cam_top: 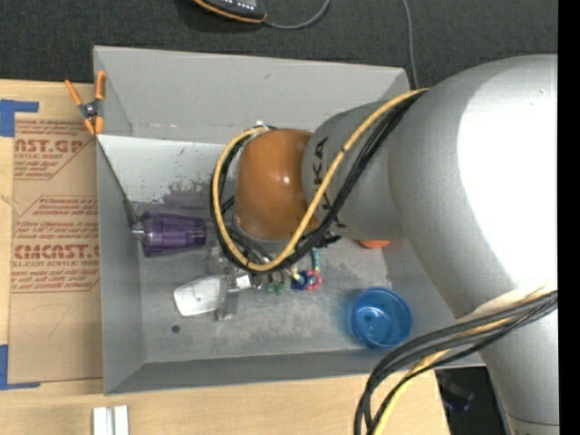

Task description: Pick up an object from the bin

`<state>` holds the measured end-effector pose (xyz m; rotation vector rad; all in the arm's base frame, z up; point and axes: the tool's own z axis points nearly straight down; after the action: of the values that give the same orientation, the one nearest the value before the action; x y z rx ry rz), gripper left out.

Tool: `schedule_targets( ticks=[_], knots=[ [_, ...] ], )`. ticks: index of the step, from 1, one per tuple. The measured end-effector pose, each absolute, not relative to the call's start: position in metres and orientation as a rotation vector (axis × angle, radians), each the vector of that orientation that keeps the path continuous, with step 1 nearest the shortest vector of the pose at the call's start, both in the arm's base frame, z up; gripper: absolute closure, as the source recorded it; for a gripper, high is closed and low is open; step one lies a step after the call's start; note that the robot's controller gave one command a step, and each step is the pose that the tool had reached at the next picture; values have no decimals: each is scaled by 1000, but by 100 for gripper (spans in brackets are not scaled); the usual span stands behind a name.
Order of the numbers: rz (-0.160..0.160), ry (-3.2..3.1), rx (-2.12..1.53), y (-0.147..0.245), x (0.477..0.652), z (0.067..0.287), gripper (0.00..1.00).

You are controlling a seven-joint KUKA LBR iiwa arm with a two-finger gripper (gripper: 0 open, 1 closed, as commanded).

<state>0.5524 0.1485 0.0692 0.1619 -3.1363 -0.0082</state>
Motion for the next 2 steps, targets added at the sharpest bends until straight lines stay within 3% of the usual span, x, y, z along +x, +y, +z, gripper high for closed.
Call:
schedule_targets(
  ticks=[2],
  knots=[
    [-7,-3131,161,148,550,78,100]
  ],
)
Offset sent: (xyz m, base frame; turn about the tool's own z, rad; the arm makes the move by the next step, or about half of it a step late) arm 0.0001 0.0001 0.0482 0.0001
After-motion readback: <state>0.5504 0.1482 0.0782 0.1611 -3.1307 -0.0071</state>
